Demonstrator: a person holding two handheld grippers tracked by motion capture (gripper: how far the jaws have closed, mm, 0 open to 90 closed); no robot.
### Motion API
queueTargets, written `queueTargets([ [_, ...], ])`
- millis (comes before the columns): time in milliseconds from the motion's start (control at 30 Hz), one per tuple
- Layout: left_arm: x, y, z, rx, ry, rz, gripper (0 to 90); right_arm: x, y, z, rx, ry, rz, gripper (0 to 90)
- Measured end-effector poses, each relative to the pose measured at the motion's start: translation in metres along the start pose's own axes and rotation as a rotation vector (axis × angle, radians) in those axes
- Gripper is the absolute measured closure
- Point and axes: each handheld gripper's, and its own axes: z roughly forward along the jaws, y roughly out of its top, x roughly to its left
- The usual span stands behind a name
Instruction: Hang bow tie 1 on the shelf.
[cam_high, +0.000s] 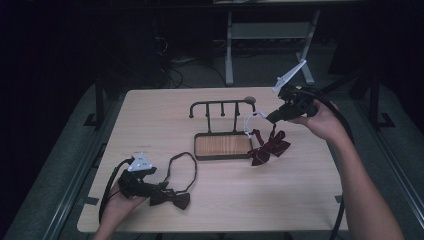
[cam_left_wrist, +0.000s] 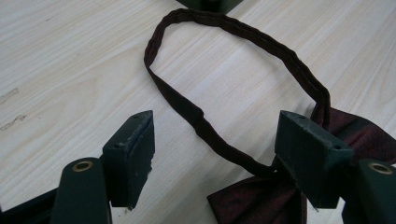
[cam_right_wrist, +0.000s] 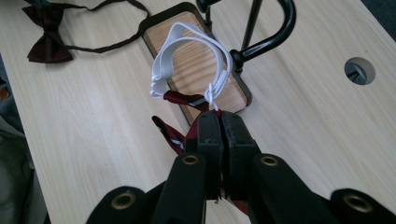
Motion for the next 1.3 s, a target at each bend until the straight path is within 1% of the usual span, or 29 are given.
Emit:
queueTargets([
  [267, 0.000, 0.000, 0.000, 0.002, -0.004, 0.001, 29.2, -0.014, 0.001, 0.004, 0.005, -0.013, 0.043, 87.2],
  [367, 0.000, 0.000, 0.000, 0.004, -0.004, 0.002, 29.3, -0.016, 0.001, 0.005, 0.008, -0.013, 0.053, 87.2],
  [467, 0.000, 0.000, 0.000, 0.005, -0.004, 0.005, 29.3, -0.021, 0.001, 0.006, 0.003, -0.016, 0.068, 87.2],
  [633, 0.000, 0.000, 0.000, 0.006, -0.006, 0.003, 29.3, -0.025, 0.001, 0.008, -0.005, -0.017, 0.081, 87.1],
  [800, 0.000, 0.000, 0.000, 0.007, -0.007, 0.004, 29.3, -0.031, 0.001, 0.013, 0.003, -0.021, 0.100, 87.0],
  [1067, 0.000, 0.000, 0.001, 0.007, -0.009, 0.004, 29.3, -0.033, 0.001, 0.019, 0.006, -0.020, 0.108, 86.2],
  [1267, 0.000, 0.000, 0.001, 0.007, -0.009, 0.003, 29.3, -0.035, 0.000, 0.023, 0.011, -0.030, 0.120, 82.1],
  [1300, 0.000, 0.000, 0.001, 0.008, -0.010, 0.003, 29.3, -0.035, 0.000, 0.024, 0.016, -0.024, 0.117, 82.1],
])
